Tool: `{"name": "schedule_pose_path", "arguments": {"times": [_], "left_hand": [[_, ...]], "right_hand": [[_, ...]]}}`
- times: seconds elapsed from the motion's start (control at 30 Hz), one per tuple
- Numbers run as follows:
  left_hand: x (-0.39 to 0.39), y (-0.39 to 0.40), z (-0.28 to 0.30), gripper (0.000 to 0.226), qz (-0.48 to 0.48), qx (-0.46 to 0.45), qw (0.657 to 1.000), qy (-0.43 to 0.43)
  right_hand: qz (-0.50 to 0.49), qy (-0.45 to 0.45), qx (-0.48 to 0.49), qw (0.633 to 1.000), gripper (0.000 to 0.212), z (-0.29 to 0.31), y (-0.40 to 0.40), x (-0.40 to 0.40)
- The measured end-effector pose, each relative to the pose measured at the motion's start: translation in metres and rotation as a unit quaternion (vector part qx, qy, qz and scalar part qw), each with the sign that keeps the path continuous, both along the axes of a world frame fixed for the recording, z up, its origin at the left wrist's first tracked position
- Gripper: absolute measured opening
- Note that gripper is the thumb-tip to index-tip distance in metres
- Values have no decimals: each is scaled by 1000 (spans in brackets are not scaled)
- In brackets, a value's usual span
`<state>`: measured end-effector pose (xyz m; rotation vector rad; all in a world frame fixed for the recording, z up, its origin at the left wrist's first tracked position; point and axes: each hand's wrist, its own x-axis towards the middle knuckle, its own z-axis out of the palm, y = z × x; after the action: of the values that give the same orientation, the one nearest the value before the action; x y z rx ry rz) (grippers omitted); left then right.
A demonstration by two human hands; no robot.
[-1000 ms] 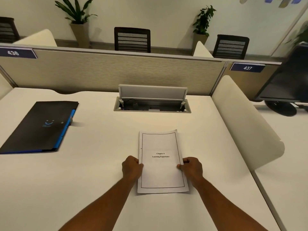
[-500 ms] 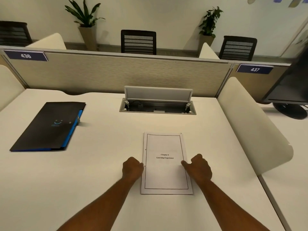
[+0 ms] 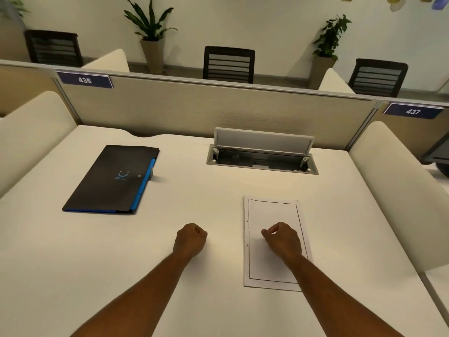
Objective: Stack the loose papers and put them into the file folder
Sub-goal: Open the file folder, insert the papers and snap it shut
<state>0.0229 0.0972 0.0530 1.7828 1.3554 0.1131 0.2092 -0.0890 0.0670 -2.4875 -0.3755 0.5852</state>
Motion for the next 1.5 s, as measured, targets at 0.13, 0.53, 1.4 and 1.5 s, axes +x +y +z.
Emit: {"name": "schedule_pose_path", "arguments": {"times": [0.13, 0.53, 1.4, 1.5], "left_hand": [[-35, 57, 3, 13, 32, 25, 999, -1], [-123, 235, 7, 17, 98, 102, 990, 2], [-161, 350, -4, 61, 234, -12, 970, 61], [-159, 340, -6, 57, 243, -46, 968, 45]], "right_hand": [[14, 23, 21, 999, 14, 1, 53, -34], [57, 166, 110, 978, 17, -10, 227, -123], [-14, 185, 130, 974, 24, -29, 364, -189], [-9, 172, 122, 977, 19, -30, 347, -180]]}}
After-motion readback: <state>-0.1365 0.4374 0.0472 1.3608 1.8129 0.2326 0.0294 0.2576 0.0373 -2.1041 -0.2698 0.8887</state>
